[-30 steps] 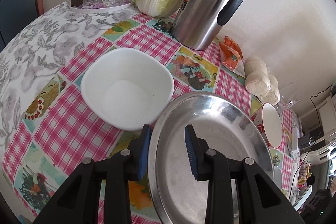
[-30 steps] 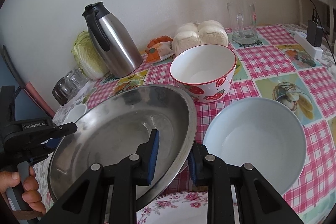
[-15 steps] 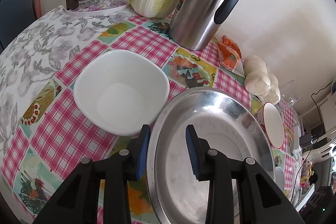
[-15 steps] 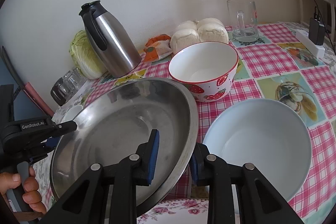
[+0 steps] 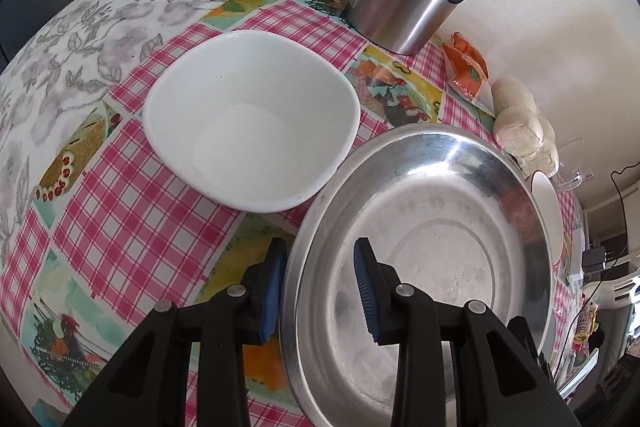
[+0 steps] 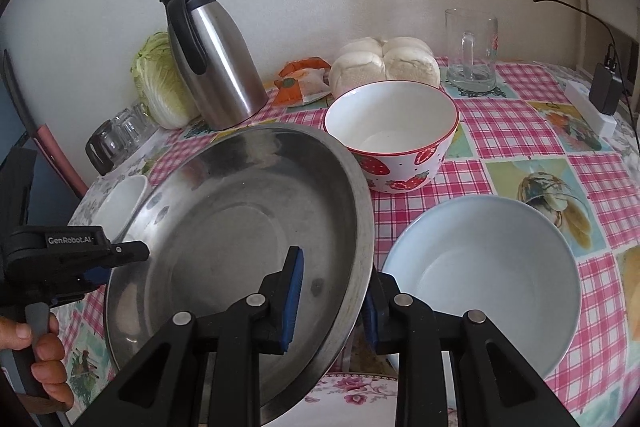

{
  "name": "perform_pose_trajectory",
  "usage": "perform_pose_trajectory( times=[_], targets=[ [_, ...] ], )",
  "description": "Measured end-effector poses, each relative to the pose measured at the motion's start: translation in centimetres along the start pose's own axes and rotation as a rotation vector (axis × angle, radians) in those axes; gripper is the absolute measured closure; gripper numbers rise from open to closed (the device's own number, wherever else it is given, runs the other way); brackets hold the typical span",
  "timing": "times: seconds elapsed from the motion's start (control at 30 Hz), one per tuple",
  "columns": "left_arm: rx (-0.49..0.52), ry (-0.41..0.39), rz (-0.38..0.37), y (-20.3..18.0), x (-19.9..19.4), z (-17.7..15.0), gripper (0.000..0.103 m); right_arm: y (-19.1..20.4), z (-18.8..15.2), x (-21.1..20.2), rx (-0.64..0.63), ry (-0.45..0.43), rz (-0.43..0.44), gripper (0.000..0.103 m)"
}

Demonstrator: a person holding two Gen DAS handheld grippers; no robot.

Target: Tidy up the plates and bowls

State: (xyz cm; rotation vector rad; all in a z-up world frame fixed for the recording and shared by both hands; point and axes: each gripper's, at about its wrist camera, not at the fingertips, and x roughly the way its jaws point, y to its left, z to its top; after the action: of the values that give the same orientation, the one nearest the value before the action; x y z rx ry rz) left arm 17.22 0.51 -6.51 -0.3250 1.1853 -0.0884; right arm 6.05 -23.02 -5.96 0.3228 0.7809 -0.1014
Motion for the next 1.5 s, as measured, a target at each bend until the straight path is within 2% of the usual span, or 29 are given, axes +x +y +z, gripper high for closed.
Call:
perform_pose_trajectory(
  times=[0.13,0.27,0.57,0.7,0.87,0.93,1.03,1.5],
  targets=[
    [-0.009,0.007,0.012,0.4,0.1,-0.1,0.069,0.3,0.0,0.0,-0.022,0.007,-0.018,0.074],
    [-0.027,0.006,0.008,0.9,0.2,-0.1,0.076,0.2,0.1,0.0,-0.019,0.014,-0.022,0.074],
    [-0.057,0.006,-0.012,1.4,0.3,-0.1,0.076,0.0,0.3,0.1,-0.015,0.023,-0.026,0.072],
    [-0.062,0.002,-0.017,1.5,0.1,-0.2,0.076,-0.3,0.4,-0.2,0.002,0.02,-0.027,0.067],
    [-0.066,-0.001,-0.025,1.5,0.0,-0.2,0.076,-0.4,0.7,-0.8,-0.005,-0.005,-0.047,0.065],
    [-0.066,0.0,-0.023,1.4,0.1,-0.2,0.076,-0.5,0.9,-1.3,-0.01,-0.029,-0.064,0.06],
    [-0.071,0.003,-0.027,1.5,0.1,-0.2,0.076,-0.5,1.1,-1.8,-0.014,-0.044,-0.058,0.06],
    [-0.078,0.026,-0.019,1.7,-0.1,-0.1,0.076,0.4,0.7,-1.0,-0.06,-0.004,-0.049,0.059]
  ],
)
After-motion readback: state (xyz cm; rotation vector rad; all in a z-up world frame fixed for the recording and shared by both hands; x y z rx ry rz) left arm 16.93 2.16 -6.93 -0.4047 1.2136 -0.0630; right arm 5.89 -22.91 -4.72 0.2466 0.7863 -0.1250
